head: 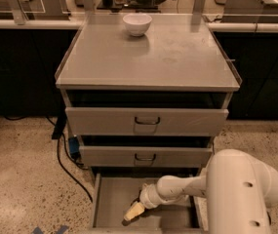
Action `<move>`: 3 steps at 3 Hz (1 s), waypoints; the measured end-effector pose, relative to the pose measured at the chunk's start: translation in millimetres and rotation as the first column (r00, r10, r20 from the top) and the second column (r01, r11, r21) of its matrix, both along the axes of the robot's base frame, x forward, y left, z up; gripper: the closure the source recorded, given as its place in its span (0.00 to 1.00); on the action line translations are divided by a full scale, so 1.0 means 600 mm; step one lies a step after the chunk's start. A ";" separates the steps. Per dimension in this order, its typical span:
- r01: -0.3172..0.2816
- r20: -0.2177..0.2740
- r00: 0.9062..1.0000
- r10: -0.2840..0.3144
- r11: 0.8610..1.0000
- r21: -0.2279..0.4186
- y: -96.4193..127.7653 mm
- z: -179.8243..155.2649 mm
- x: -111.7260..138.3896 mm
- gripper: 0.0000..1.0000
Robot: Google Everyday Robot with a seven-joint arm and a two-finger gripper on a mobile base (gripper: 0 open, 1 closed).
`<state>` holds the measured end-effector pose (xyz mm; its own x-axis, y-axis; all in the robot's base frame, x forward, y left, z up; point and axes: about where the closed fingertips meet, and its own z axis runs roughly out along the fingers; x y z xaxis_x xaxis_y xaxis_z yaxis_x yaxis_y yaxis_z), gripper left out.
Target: Pick orange can from bottom drawer and place on counter
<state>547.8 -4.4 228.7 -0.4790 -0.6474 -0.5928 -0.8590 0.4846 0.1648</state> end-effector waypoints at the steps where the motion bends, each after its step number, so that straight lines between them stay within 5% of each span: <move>1: -0.034 0.015 0.999 0.035 0.997 -0.071 0.049 -0.054 -0.002 0.00; 2: -0.036 0.013 0.999 0.036 0.997 -0.064 0.048 -0.056 -0.003 0.00; 3: -0.057 0.014 0.998 0.057 0.998 0.021 0.050 -0.081 -0.015 0.00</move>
Offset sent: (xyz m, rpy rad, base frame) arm -0.0023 0.0186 -0.0272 -0.0555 -0.0045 0.0169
